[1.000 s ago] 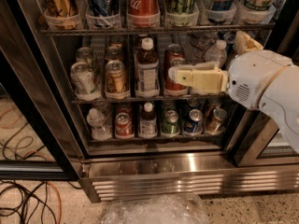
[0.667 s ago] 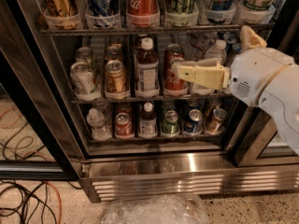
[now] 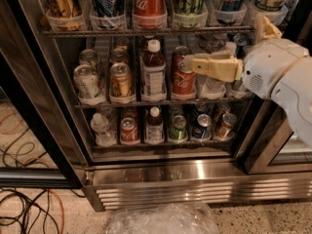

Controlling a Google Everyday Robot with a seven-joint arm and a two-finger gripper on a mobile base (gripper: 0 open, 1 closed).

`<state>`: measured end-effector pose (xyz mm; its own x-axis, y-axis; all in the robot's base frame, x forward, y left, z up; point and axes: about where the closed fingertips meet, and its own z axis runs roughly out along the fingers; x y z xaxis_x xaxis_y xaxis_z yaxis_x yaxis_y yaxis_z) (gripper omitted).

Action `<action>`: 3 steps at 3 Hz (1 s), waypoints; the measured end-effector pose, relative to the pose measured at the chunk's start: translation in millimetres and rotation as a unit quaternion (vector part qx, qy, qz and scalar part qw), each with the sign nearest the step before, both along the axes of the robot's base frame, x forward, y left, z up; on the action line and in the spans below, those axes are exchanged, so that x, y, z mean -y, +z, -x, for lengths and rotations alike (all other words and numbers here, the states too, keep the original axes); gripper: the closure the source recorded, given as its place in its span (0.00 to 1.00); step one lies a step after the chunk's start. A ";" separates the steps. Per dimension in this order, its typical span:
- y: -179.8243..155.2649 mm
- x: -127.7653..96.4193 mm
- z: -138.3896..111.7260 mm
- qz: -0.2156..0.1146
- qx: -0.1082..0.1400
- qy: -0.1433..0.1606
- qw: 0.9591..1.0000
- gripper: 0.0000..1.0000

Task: Pick green can from top shelf of fridge

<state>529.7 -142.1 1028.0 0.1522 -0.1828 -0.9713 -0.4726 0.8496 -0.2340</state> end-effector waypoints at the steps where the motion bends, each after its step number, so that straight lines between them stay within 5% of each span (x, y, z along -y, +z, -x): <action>1: 5.7 -3.4 -9.5 0.008 0.007 0.041 0.999 0.00; 3: 3.7 -12.0 -12.5 0.015 -0.001 0.048 0.999 0.00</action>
Offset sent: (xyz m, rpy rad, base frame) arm 0.0086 0.0033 0.0058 -0.0102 -0.0152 0.0646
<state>542.3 -130.1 1031.7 0.1683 -0.1964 -0.9660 -0.5523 0.7929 -0.2574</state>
